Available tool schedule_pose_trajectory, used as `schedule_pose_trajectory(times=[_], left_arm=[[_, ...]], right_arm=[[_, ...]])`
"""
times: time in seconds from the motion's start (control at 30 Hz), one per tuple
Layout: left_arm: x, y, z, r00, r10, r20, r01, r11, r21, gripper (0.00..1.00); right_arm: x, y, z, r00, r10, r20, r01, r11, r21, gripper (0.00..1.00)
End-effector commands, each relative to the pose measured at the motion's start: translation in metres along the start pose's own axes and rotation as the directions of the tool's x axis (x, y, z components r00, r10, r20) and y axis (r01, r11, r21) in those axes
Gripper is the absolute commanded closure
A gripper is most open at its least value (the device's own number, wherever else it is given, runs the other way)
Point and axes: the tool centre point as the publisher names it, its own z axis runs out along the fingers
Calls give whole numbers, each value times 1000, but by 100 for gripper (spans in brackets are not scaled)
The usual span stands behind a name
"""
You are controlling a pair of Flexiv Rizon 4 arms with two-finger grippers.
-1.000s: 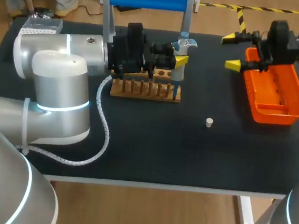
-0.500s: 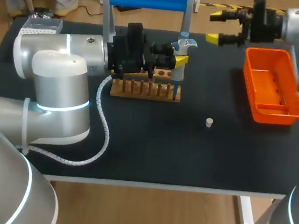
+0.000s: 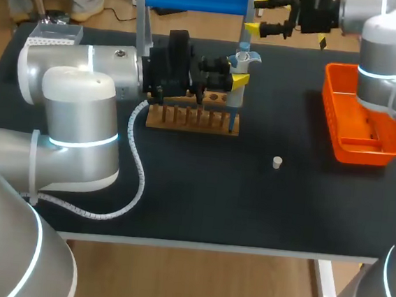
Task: Invert the test tube, pick up the pipette, mount the tip to pipette, aspirate from beaker and dispense into the tube, eject the tip, return the pipette, and cap with the stopper.
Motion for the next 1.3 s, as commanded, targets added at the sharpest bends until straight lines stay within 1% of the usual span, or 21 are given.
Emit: schedule_pose_trajectory(times=[0.03,0.87,1.03,1.2,1.3], left_arm=[[1,1,1,1000,1,6,-1,1000,3,100],[1,1,1,1000,1,6,-1,1000,3,100],[-17,4,-33,996,-10,92,10,1000,-6,100],[-35,7,-68,988,-33,152,38,999,-34,100],[-46,5,-86,984,-44,173,54,997,-57,100]], right_arm=[[-8,2,6,1000,-2,-5,2,1000,-5,0],[-8,2,6,1000,-2,-5,2,1000,-5,0],[-8,2,6,1000,-2,-5,2,1000,-5,0],[-8,2,6,1000,-2,-5,2,1000,-5,0],[-8,2,6,1000,-2,-5,2,1000,-5,0]])
